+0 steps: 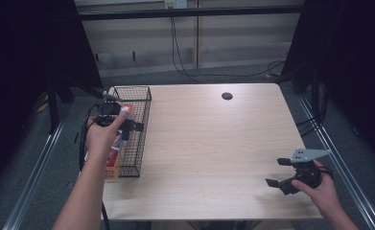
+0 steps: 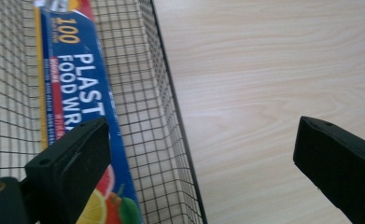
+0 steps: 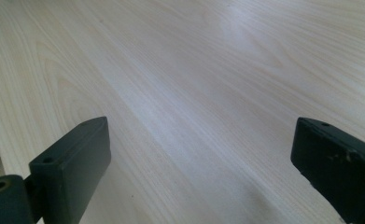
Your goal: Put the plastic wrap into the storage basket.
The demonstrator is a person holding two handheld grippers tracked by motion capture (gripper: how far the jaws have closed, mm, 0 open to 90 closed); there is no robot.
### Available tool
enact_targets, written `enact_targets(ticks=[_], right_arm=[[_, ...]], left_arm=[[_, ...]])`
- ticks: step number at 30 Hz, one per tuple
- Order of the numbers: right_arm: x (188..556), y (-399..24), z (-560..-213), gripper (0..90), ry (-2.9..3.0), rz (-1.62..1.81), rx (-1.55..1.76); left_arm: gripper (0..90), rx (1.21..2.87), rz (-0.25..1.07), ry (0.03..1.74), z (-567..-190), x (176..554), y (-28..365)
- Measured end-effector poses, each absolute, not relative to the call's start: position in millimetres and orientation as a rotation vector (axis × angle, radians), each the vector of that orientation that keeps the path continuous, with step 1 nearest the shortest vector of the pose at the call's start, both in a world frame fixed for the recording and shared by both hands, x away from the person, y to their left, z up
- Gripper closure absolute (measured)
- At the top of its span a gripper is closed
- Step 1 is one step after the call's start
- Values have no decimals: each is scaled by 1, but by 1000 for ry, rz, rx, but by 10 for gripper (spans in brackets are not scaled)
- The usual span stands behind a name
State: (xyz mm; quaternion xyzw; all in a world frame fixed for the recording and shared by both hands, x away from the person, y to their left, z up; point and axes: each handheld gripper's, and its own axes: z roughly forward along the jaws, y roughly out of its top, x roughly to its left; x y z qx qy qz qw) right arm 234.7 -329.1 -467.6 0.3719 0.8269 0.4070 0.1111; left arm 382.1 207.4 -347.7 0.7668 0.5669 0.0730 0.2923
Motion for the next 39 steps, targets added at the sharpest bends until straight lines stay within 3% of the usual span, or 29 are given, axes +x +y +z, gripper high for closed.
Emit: enact_targets(ticks=[39], right_arm=[[235, -328, -468, 50, 2435, 1197, 1089]], left_arm=[[44, 2137, 48, 1234, -377, 359, 135]])
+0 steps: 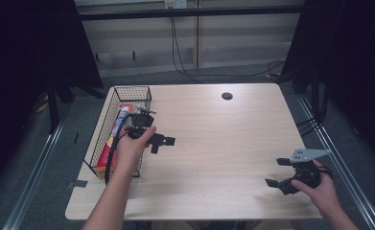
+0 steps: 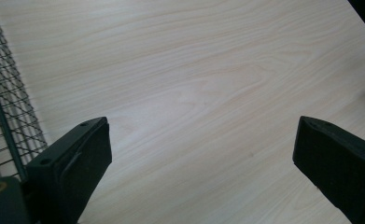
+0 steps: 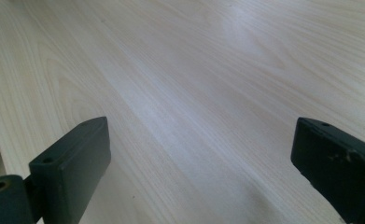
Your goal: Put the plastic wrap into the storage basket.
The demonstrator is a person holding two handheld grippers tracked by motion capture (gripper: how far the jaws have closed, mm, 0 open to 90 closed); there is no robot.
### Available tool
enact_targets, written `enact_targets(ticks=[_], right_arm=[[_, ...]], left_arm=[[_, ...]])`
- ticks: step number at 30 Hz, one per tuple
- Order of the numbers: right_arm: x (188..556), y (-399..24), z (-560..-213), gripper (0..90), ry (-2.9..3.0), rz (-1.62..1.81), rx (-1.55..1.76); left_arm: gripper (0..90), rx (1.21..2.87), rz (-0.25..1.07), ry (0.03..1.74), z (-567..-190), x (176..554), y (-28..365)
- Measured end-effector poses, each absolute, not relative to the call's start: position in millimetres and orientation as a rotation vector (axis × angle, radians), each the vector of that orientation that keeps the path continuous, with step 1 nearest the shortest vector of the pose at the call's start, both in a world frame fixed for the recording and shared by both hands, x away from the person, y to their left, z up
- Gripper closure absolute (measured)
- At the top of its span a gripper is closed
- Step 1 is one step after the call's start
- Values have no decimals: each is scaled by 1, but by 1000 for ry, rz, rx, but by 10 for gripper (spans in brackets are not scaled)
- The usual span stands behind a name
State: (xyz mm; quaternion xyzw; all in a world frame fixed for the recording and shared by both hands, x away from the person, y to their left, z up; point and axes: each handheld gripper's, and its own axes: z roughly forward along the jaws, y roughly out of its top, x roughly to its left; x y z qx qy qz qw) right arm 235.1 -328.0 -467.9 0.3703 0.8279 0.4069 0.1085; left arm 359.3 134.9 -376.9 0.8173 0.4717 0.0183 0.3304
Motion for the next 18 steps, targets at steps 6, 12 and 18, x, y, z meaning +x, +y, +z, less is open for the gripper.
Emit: enact_targets(ticks=[6, 12, 18], right_arm=[[236, -328, -469, 50, 2441, 1192, 1078], [236, -328, -470, 50, 2437, 1189, 1088], [236, -326, -471, 49, 2443, 1174, 1080]], left_arm=[[44, 2140, 32, 1222, -386, 356, 128], [45, 2155, 3, 1201, -400, 352, 121], [45, 2167, -3, 1191, -414, 346, 116]])
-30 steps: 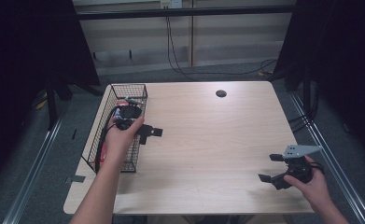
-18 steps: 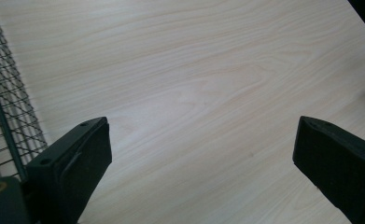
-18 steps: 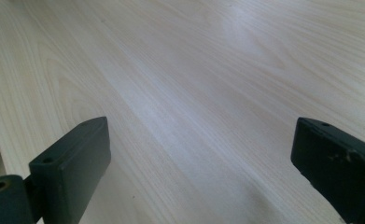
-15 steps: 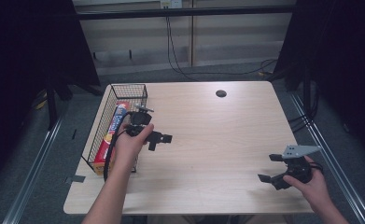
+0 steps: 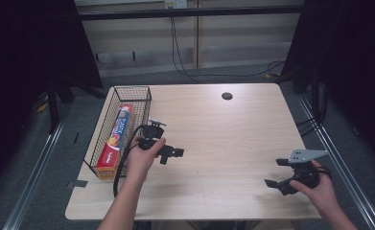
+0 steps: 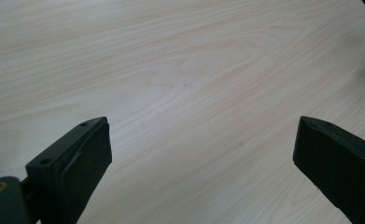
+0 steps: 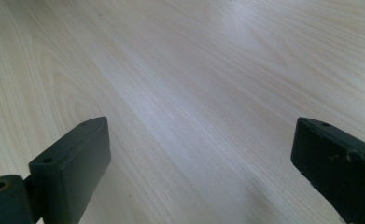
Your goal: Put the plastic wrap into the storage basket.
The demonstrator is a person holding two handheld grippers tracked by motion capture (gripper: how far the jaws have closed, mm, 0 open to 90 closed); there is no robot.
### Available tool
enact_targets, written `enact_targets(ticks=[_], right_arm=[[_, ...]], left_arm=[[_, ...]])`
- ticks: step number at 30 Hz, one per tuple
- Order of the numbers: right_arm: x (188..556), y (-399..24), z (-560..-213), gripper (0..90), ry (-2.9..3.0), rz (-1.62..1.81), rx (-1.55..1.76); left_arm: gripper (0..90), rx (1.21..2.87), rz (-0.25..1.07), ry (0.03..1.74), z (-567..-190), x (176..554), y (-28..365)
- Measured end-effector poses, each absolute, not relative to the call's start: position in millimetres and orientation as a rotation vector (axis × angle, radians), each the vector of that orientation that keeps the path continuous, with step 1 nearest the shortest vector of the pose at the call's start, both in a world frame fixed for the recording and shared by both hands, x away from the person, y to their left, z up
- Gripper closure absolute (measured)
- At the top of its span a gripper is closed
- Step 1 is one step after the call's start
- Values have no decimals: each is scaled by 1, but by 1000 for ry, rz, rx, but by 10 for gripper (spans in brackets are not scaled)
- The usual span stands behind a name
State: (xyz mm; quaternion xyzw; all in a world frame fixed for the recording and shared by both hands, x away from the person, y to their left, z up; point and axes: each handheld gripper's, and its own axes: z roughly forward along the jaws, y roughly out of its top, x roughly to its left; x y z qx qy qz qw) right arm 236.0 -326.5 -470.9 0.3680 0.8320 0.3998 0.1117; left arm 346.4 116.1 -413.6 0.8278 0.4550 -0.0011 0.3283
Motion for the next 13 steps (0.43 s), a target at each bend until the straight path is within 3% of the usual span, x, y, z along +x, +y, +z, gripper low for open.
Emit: enact_targets(ticks=[9, 13], right_arm=[[238, -323, -478, 38, 2461, 1111, 1074], [241, -318, -480, 28, 2457, 1079, 1065]], left_arm=[[44, 2162, 8, 1124, -431, 334, 103], [39, 2238, 1, 1055, -445, 323, 94]])
